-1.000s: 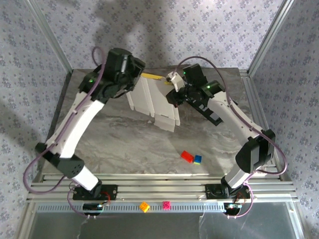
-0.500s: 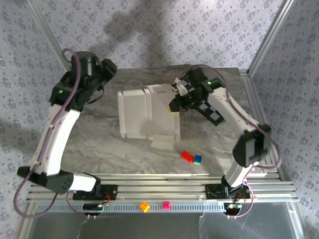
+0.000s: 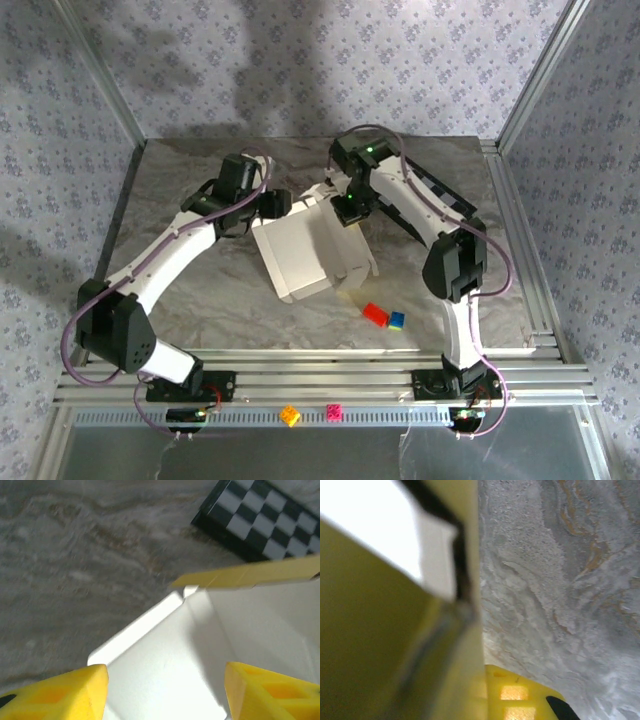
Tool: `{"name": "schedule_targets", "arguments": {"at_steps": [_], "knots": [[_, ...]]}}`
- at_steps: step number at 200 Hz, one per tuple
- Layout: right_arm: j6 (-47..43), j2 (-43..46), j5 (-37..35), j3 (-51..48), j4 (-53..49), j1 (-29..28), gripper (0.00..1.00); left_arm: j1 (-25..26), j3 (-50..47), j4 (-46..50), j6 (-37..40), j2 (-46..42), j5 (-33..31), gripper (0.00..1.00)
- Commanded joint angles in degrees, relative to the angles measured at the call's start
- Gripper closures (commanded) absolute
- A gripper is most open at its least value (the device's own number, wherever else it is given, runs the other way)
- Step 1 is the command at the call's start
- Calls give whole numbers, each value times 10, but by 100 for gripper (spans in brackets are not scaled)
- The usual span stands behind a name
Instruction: Fold the paper box
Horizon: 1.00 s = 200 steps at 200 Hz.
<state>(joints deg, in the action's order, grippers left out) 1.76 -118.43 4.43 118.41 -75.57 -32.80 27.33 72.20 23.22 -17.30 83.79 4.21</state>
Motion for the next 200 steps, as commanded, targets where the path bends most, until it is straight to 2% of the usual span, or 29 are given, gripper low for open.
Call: {"name": "schedule_targets", "arguments": {"at_steps": [1,22,38,61,82,135,168,200], "knots": [[-18,-40,-105,36,-32,-13,100,7,21,-76,47,0,42,38],[-22,-70,-124,81,-33,-20,100,5,-11,-90,77,-4,34,39],[-28,-86,-120,98,-27,-22,100,4,-51,-119,120,-17,52,38],[-38,-103,-109,114,-18,-29,100,2,-136,-199,197,-52,67,38],[-50,-111,-96,119,-13,-37,100,-13,-190,-265,219,-68,51,38],[-68,-105,-91,115,-8,-54,100,-27,-167,-316,259,-9,73,36],[-73,-98,-86,117,-6,-56,100,-28,-122,-302,275,38,142,36],[-76,-92,-74,116,-6,-56,100,-24,-99,-302,292,64,118,36]]}}
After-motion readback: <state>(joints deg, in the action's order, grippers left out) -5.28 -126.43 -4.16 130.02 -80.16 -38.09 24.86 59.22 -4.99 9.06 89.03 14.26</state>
